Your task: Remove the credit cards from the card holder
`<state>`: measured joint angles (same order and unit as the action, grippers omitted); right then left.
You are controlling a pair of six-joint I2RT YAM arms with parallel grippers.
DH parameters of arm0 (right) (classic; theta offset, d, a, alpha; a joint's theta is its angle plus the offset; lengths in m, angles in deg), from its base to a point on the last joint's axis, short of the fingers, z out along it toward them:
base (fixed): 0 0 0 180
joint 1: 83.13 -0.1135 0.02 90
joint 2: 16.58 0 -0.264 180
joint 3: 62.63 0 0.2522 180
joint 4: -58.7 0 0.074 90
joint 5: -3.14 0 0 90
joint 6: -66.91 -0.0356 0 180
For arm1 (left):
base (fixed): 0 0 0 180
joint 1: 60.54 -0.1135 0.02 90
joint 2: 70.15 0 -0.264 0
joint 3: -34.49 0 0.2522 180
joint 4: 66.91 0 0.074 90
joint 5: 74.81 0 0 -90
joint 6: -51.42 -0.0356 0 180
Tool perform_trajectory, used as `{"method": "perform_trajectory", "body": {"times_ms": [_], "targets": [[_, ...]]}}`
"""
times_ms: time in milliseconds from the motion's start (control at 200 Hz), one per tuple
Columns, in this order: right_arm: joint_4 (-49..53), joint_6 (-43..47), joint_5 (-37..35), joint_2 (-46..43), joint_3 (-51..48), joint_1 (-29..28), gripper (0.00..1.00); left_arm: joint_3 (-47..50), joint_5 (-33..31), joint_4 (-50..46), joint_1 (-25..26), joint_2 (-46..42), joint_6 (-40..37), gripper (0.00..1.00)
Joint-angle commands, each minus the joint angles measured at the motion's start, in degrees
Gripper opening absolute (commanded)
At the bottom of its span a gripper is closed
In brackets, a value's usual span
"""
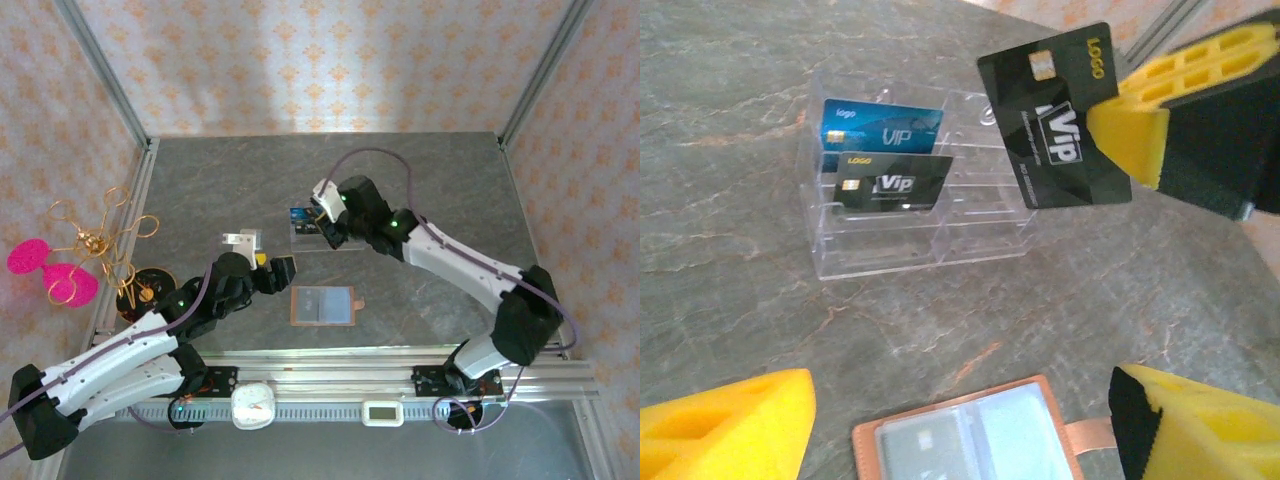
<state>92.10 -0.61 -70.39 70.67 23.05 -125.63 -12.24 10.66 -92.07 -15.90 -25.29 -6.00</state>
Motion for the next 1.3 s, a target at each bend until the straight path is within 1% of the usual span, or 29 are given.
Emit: {"method": "perform_trajectory", "body": {"times_ms": [0,110,280,435,571,821,1061,1296], "targets": [[9.63,13.52,8.53,4.95,9.02,0.91,0.00,-1.65,-0.22,-2.76,-0.73,-0.22,-2.70,0.84],[16.31,20.55,9.50,10.61,17.03,1.23,0.00,-1.92,-0.21,-2.57,-0.88,-0.47,-4.54,0.99],[23.50,28.30,8.17,19.17,26.67,2.37,0.00,-2.31,-1.97,-1.75,-1.21,-1.08,-6.85,0.99],[28.44,32.25,4.38,26.72,34.00,3.19,0.00,-1.86,-4.42,-0.84,-1.26,-2.42,-9.02,0.99],[31.44,35.26,3.18,31.02,38.94,3.47,0.00,-1.15,-5.52,-0.15,-1.42,-3.46,-9.93,0.99],[33.36,38.32,2.57,34.81,43.51,3.57,0.00,-1.22,-6.52,-0.83,-2.23,-2.78,-11.21,0.99],[33.57,38.81,1.70,35.39,42.04,3.74,0.00,-0.77,-5.58,-0.36,-2.89,-2.25,-11.66,0.99],[34.81,41.10,1.29,35.54,41.21,4.09,0.00,-0.72,-5.22,-0.23,-3.32,-1.71,-11.54,0.99]]}}
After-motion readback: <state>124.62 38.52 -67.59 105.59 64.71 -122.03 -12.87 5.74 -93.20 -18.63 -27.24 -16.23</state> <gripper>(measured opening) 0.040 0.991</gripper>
